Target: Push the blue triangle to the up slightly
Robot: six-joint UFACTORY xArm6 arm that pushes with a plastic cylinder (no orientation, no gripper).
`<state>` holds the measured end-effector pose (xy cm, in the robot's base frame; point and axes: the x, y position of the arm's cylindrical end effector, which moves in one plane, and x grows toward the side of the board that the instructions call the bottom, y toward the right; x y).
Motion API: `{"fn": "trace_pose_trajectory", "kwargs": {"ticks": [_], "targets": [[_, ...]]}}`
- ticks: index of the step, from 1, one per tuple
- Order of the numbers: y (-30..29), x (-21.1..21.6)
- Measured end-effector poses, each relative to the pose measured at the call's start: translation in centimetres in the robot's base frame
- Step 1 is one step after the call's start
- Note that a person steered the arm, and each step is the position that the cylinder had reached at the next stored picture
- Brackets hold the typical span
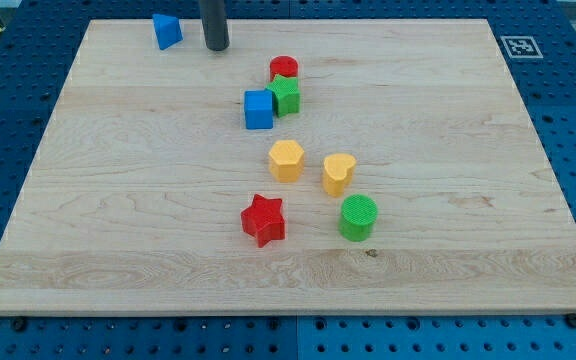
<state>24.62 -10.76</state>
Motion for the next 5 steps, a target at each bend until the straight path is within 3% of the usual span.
{"fn": "trace_pose_trajectory", "kwargs": {"ticks": [5], "targets": [[-4.5, -0.5]]}}
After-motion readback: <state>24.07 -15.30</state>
